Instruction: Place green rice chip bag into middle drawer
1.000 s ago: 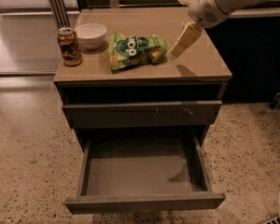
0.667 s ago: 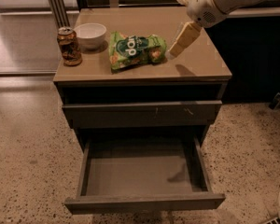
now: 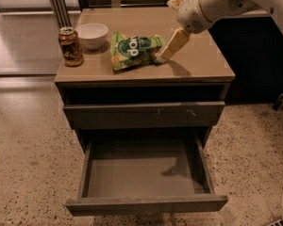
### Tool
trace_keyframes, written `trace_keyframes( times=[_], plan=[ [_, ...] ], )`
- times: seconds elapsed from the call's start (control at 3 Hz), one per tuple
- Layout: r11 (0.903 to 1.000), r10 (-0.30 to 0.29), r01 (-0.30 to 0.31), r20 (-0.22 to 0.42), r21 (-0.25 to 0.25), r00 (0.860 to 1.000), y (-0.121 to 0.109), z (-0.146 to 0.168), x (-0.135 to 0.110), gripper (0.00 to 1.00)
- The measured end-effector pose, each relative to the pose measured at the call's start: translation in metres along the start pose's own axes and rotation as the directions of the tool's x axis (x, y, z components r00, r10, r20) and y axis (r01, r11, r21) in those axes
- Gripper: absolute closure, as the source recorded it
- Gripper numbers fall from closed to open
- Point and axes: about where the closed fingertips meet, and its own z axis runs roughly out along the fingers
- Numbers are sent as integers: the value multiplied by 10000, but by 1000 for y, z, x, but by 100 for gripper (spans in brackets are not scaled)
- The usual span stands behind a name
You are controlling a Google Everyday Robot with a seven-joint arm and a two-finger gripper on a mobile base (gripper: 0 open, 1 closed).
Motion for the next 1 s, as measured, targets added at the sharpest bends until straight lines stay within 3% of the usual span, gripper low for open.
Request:
trace_keyframes(
  times=[0.33,1.0],
  plan=[
    [10000,-9,10,284,-52,9996,-10,37,-1,0],
    [9996,17,-21,-166,-288,9999,-25,89,16,0]
  ],
)
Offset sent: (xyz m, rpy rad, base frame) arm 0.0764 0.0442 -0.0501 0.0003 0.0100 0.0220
